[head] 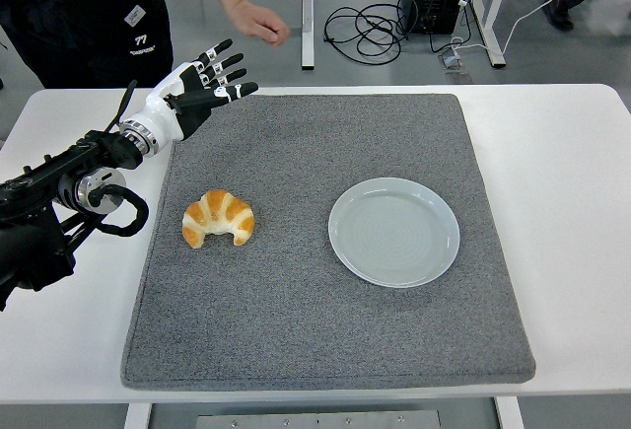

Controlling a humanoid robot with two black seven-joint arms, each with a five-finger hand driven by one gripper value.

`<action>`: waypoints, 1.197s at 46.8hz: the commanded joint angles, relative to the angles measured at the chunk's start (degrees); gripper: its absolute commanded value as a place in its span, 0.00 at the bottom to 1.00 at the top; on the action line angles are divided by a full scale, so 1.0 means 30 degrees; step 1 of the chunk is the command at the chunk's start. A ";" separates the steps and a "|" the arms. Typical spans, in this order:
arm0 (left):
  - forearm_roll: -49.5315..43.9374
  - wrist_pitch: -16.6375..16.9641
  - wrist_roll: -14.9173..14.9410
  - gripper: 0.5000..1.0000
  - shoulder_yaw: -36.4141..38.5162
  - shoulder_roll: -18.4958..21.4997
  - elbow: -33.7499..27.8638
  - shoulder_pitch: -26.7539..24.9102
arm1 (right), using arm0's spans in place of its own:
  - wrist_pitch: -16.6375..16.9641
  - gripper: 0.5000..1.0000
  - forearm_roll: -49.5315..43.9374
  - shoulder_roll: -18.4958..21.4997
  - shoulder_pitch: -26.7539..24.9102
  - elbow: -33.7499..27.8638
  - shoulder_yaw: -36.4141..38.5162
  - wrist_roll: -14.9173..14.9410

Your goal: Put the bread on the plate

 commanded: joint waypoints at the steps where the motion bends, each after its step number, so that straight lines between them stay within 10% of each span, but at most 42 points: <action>1: 0.0025 0.0046 -0.0012 0.94 0.0021 -0.0029 0.0001 -0.0018 | -0.0003 1.00 0.0000 0.0000 0.0000 -0.0012 0.0001 0.0000; 56: 0.0054 0.0281 -0.0070 0.94 0.0021 -0.0088 0.0001 -0.0047 | -0.0003 1.00 0.0000 0.0000 0.0029 -0.0012 0.0001 0.0000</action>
